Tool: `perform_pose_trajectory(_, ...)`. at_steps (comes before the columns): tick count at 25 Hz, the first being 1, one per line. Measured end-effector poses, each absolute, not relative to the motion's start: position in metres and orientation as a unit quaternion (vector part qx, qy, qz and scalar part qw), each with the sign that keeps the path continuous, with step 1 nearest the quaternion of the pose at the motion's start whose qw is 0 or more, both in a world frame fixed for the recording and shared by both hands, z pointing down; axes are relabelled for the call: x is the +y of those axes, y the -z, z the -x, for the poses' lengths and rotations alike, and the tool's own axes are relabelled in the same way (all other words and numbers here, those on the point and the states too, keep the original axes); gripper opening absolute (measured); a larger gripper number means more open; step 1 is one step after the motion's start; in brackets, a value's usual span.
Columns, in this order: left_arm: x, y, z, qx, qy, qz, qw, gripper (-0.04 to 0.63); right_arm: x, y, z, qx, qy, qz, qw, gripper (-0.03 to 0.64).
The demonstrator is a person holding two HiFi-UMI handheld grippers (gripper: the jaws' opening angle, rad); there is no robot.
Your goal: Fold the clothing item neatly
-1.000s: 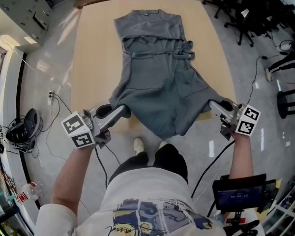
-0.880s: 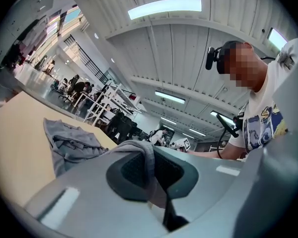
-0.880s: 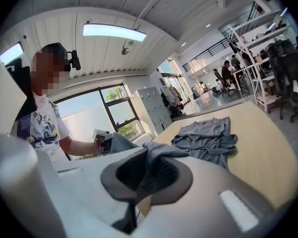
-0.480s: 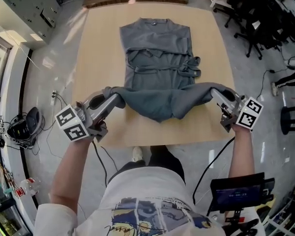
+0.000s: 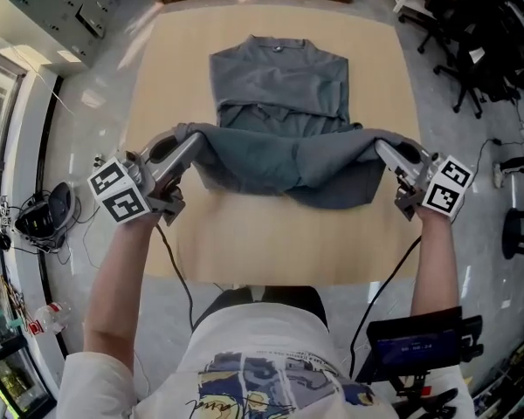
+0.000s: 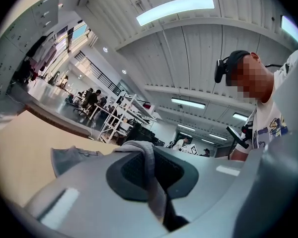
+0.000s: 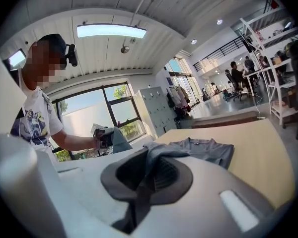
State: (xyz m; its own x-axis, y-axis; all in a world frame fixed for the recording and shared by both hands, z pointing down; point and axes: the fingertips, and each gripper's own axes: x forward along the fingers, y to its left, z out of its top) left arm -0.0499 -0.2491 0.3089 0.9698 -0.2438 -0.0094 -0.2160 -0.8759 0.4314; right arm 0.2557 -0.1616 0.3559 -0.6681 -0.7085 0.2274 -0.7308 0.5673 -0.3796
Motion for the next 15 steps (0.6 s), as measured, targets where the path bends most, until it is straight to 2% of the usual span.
perform_pose_trajectory(15,-0.389,-0.351,-0.012,-0.164,-0.003,-0.960,0.226,0.014,-0.308,-0.404,-0.322,-0.879,-0.233,-0.415,0.035,0.008)
